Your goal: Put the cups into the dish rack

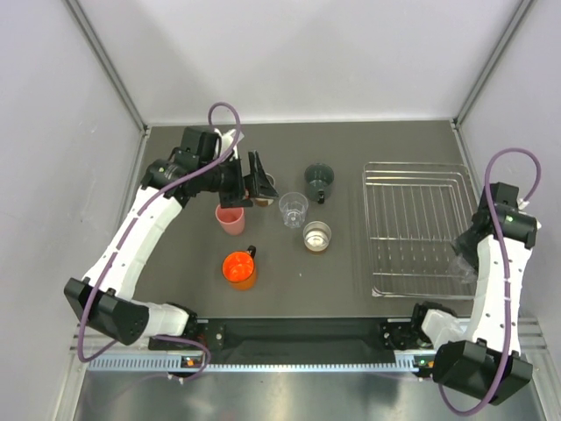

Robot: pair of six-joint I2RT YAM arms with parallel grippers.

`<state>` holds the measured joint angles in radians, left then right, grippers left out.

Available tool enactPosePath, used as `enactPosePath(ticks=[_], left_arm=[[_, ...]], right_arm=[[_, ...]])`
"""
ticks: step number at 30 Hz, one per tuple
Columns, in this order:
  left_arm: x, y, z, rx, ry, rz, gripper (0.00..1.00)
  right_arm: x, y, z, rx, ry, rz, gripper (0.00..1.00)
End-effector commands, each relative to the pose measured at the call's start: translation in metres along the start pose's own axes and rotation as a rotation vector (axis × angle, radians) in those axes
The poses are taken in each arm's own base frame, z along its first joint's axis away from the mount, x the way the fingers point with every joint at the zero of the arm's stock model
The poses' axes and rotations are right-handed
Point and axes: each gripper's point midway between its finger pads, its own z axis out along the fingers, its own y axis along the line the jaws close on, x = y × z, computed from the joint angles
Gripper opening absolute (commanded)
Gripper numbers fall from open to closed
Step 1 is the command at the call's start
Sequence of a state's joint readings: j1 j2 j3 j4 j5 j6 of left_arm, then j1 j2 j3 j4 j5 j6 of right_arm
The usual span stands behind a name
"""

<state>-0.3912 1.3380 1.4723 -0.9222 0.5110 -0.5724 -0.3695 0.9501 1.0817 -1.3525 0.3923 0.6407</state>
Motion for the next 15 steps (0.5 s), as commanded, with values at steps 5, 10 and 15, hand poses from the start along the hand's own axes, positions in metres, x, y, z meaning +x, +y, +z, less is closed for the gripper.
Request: enactPosePath(ticks=[5,10,15], left_arm=[[0.008,0.011,0.001,-0.005,0.001,0.043,0.97],[0.013,0.018,0.001,-0.016,-0.032,0.021,0.97],[0.004,0.033,-0.011,-0.131,-0.103,0.013,0.96]], right_arm=[[0.04,0.022,-0.041,-0.282,0.186,-0.267,0.0],[0.094,0.041,-0.047,-0.354,0.325,-0.43,0.0],[0.119,0.048,-0.055,-0.36,0.318,-0.524,0.0]])
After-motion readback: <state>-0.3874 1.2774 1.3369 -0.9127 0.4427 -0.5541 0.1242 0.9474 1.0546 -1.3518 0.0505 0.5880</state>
